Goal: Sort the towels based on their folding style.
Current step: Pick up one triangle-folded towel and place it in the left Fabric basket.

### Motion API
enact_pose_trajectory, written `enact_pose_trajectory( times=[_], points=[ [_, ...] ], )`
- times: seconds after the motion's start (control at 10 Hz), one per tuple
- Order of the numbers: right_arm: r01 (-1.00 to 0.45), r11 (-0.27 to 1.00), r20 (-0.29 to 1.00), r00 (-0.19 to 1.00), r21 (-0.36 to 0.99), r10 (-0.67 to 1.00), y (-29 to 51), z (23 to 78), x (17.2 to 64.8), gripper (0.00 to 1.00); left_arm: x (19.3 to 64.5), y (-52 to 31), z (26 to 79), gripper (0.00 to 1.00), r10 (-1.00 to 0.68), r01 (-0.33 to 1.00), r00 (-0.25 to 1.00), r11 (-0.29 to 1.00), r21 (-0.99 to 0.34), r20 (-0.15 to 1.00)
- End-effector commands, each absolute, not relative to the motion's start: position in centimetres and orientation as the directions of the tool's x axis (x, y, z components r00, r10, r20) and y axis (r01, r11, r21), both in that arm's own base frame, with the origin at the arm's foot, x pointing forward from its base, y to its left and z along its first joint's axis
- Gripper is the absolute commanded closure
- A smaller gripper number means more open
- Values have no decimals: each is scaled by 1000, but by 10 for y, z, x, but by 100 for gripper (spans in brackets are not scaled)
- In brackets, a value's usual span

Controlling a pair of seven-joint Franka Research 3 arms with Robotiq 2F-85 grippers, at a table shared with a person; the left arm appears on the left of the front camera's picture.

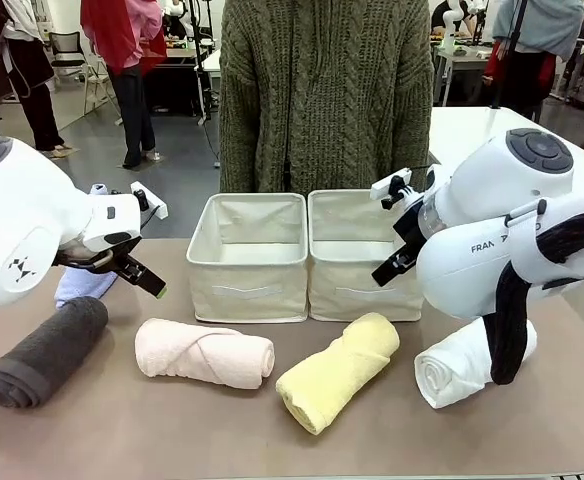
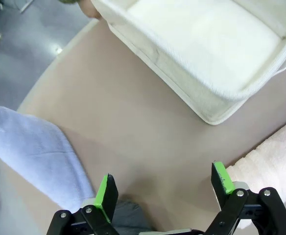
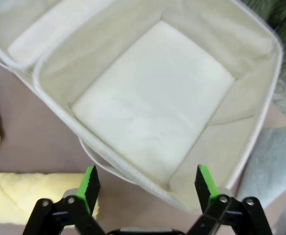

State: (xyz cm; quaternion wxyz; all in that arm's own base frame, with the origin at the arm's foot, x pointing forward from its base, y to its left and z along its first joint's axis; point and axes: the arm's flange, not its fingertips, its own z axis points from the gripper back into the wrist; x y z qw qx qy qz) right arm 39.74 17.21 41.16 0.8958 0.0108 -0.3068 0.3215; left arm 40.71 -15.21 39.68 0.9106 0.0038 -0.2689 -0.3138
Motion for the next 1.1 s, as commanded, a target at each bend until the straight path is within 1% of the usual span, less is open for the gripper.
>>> enact_pose_trajectory(
  times=[0.0, 0.1, 0.2, 0.4, 0.5, 0.7, 0.8, 0.9, 1.0],
  points=[
    [-549, 813, 584, 602, -193, 545, 185, 483, 384, 0, 403, -156, 467, 0, -624, 575, 634, 775, 262, 456],
    [-537, 817, 598, 590, -212, 543, 190, 519, 371, 0, 396, -157, 501, 0, -644, 575, 622, 761, 300, 445],
    [-530, 817, 559, 615, -230, 556, 195, 544, 356, 0, 388, -156, 525, 0, -657, 599, 614, 749, 284, 437],
    [-514, 812, 442, 682, -276, 582, 198, 582, 307, 0, 360, -153, 568, 0, -676, 630, 594, 728, 270, 436],
    [-488, 814, 447, 681, -315, 581, 196, 602, 277, 0, 338, -148, 588, 0, -692, 632, 578, 715, 300, 433],
    [-422, 834, 496, 671, -357, 551, 185, 630, 236, 0, 311, -136, 617, 0, -692, 616, 566, 716, 328, 448],
    [-377, 848, 537, 658, -373, 529, 180, 631, 231, 0, 298, -134, 619, 0, -663, 583, 580, 744, 328, 472],
    [-468, 819, 474, 669, -331, 573, 188, 624, 246, 0, 321, -146, 612, 0, -682, 608, 579, 726, 320, 446],
    [-468, 819, 474, 669, -331, 573, 188, 624, 246, 0, 321, -146, 612, 0, -682, 608, 579, 726, 320, 446]
  ],
)
